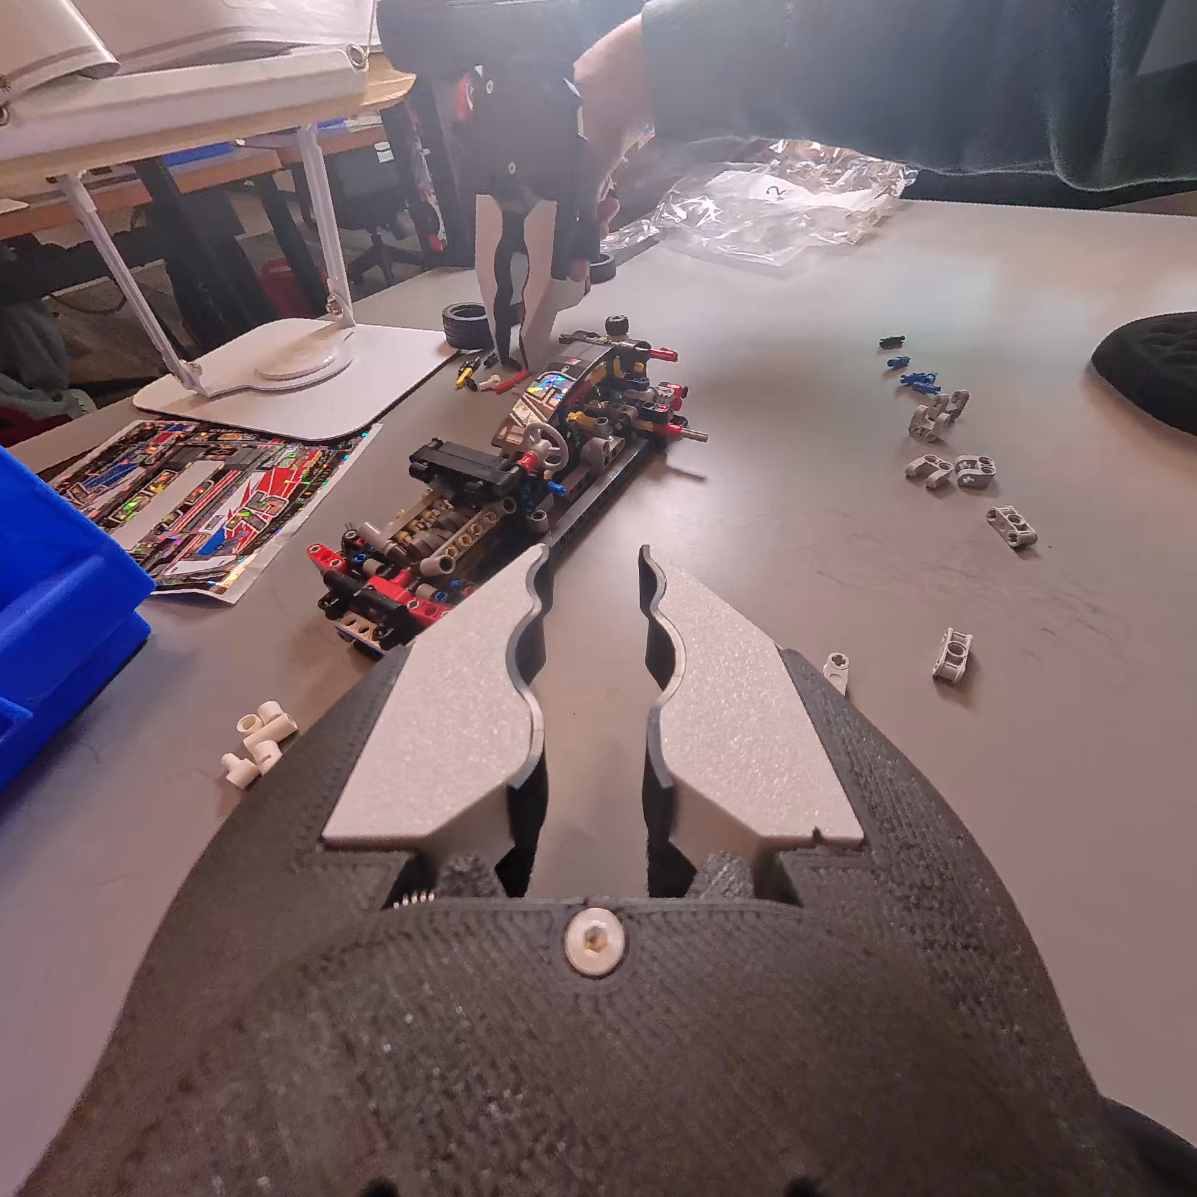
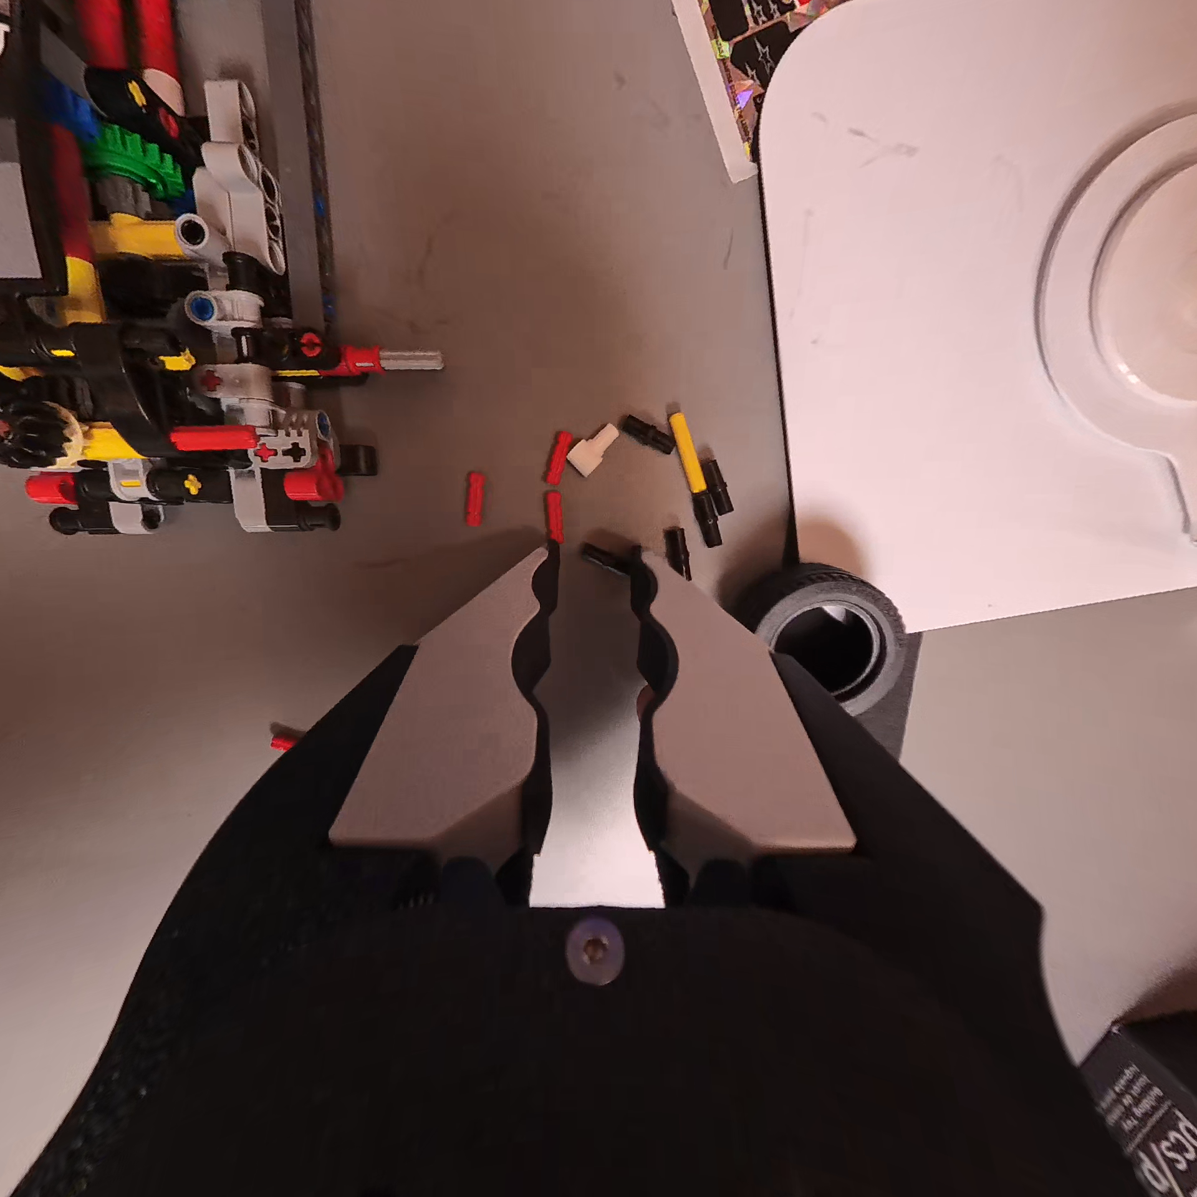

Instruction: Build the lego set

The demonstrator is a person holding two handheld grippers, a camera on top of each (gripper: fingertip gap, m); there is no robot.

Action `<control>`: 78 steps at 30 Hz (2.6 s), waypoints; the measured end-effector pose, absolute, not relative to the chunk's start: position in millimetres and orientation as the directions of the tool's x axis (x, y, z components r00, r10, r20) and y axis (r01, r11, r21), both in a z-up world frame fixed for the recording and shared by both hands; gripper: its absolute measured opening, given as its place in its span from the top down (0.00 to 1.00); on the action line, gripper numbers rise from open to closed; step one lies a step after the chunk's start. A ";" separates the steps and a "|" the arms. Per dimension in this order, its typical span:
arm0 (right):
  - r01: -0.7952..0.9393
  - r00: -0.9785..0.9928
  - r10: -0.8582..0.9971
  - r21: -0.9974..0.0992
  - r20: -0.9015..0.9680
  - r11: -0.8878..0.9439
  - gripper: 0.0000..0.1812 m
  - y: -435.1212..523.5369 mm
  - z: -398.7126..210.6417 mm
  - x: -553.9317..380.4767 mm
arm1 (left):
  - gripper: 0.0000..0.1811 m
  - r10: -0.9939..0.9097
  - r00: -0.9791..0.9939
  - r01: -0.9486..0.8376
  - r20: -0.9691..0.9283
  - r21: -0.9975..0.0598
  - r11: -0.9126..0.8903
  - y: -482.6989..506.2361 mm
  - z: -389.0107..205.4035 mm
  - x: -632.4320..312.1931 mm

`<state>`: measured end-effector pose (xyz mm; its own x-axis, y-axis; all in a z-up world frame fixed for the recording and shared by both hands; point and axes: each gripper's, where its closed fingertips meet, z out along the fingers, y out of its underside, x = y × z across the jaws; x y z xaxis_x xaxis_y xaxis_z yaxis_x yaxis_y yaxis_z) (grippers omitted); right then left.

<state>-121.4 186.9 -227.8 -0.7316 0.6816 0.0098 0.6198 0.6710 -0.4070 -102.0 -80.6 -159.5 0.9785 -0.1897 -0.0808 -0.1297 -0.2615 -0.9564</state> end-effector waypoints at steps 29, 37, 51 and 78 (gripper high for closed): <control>0.791 -0.455 0.889 -0.441 0.041 0.425 0.98 177.4 -204.4 64.2 | 0.87 -0.203 0.971 -0.173 -0.126 -0.956 -0.235 -82.1 -153.8 -95.6; 0.812 -0.416 0.909 -0.444 0.017 0.379 0.98 161.2 -213.4 112.3 | 0.87 -0.196 0.969 -0.197 -0.152 -0.950 -0.240 -82.3 -155.0 -94.9; 0.802 -0.470 0.883 -0.412 0.010 0.432 0.98 150.3 -223.9 118.4 | 0.87 -0.184 0.969 -0.209 -0.165 -0.945 -0.253 -81.7 -157.7 -96.9; 0.789 -0.493 0.869 -0.402 0.034 0.463 0.97 149.6 -227.4 118.2 | 0.87 -0.192 0.967 -0.213 -0.166 -0.943 -0.257 -81.7 -158.9 -95.8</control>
<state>118.2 149.6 -227.4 -0.4928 0.8694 0.0344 0.7895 0.4634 -0.4025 -95.8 -81.7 -158.9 0.9673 -0.1921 -0.1659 -0.2128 -0.2574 -0.9426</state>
